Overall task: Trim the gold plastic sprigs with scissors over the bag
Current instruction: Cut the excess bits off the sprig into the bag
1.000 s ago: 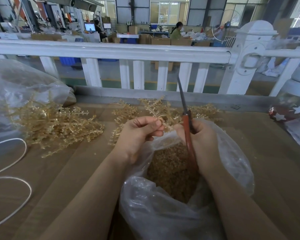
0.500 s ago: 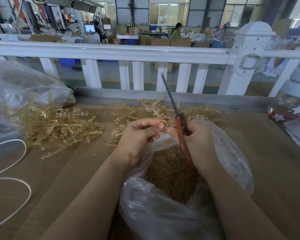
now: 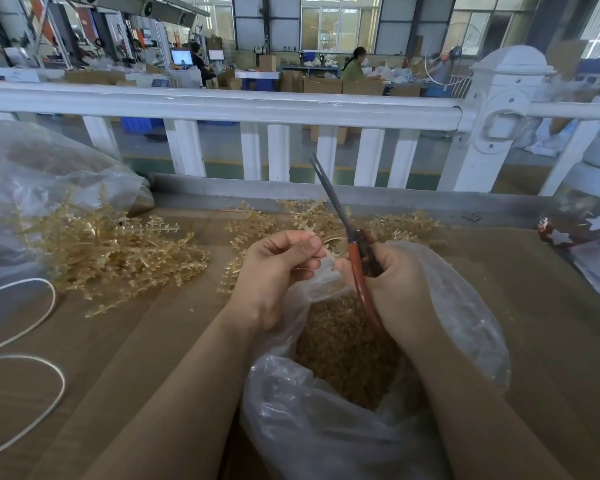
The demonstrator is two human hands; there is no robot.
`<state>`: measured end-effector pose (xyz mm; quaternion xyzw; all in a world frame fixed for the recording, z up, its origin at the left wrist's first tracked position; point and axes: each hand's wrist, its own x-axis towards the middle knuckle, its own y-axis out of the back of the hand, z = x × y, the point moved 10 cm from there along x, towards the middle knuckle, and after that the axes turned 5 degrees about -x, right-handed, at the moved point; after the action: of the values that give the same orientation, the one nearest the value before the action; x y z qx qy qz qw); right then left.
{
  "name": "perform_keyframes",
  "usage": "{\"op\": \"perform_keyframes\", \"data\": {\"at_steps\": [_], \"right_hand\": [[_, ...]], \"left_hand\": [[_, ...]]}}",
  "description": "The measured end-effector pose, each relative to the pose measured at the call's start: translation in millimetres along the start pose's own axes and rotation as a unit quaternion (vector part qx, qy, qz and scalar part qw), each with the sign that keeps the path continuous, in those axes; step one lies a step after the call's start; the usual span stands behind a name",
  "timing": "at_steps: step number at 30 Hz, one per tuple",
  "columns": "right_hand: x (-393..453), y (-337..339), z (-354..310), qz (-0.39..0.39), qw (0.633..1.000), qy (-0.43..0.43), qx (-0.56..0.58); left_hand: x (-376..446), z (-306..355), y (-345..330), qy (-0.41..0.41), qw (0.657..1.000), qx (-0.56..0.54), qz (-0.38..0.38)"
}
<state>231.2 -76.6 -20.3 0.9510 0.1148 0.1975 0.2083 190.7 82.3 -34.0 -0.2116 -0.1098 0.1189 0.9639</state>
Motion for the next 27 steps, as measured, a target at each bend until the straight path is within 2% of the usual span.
{"op": "perform_keyframes", "data": {"at_steps": [3,5,8,11,27], "right_hand": [[0.2,7.6,3.4,0.028,0.996,-0.005,-0.082],[-1.0,8.8,-2.0,0.031,0.987,0.024,-0.155],[-1.8,5.9,-10.0,0.033,0.968,0.073,-0.240],[-1.5,2.1,-10.7,0.026,0.954,0.085,-0.287],[-7.1,7.1,-19.8,0.064,0.935,0.123,-0.327]], "left_hand": [[-0.6,4.3,5.7,-0.016,0.999,-0.026,0.021],[-0.6,8.5,8.8,-0.028,0.999,-0.025,0.029],[-1.0,14.9,6.2,-0.045,0.999,-0.029,0.011],[-1.2,17.9,2.7,-0.057,0.998,-0.032,-0.007],[-1.5,12.7,-3.2,-0.037,0.998,-0.047,-0.027]]}}
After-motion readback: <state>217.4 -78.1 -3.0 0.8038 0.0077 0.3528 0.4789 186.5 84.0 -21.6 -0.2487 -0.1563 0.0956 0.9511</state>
